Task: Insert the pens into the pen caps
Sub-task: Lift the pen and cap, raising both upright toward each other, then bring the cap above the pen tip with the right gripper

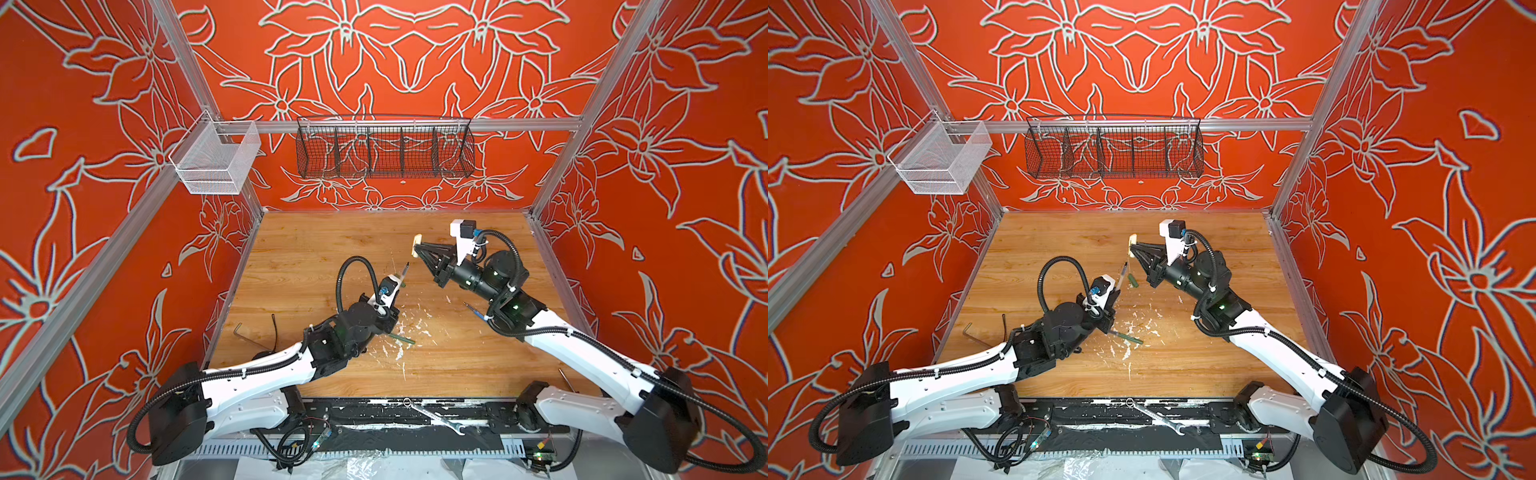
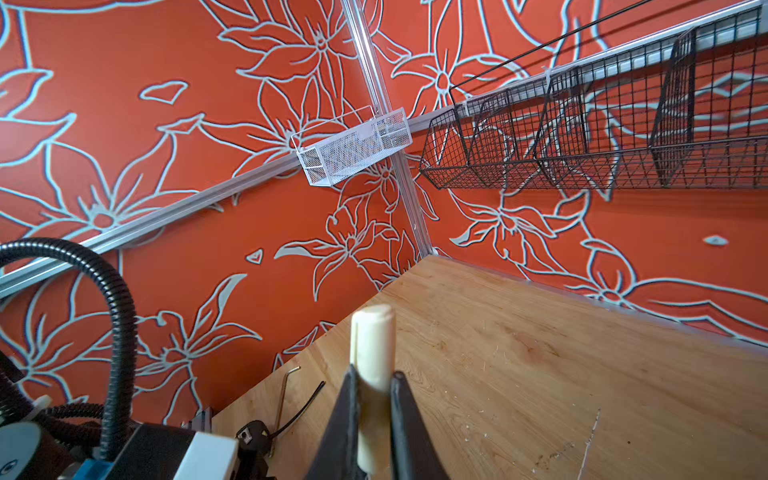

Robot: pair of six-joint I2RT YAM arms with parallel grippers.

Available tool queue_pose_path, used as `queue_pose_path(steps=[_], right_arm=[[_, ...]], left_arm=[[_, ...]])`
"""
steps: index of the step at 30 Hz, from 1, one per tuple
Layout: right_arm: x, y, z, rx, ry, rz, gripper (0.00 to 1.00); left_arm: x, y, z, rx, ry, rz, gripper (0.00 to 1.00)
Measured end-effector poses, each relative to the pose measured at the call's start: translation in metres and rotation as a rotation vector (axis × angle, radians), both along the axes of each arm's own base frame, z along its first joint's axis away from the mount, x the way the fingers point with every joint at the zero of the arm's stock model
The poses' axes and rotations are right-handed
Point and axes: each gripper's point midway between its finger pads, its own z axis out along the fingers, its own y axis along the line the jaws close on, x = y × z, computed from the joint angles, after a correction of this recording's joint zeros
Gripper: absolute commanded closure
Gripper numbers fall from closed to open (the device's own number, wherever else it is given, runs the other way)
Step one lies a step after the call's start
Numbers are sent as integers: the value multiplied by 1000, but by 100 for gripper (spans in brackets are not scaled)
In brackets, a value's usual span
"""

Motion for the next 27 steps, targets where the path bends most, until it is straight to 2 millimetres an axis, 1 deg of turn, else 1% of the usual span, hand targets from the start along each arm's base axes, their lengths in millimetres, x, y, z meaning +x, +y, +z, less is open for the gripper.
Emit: queue_pose_path(steps=[6,17,21,27], right_arm=[[5,3,-7,10,18,-1,88],[13,9,-6,79,32,7,88],[12,9,-6,92,37,10,89],[10,10,-13,98,53,18,90]], left_arm=[[1,0,3,-7,-10,6,100],[0,4,0,-3,-9,12,100],[-1,4,2,-7,-11,12,100],[-1,4,2,-9,-12,11,100]])
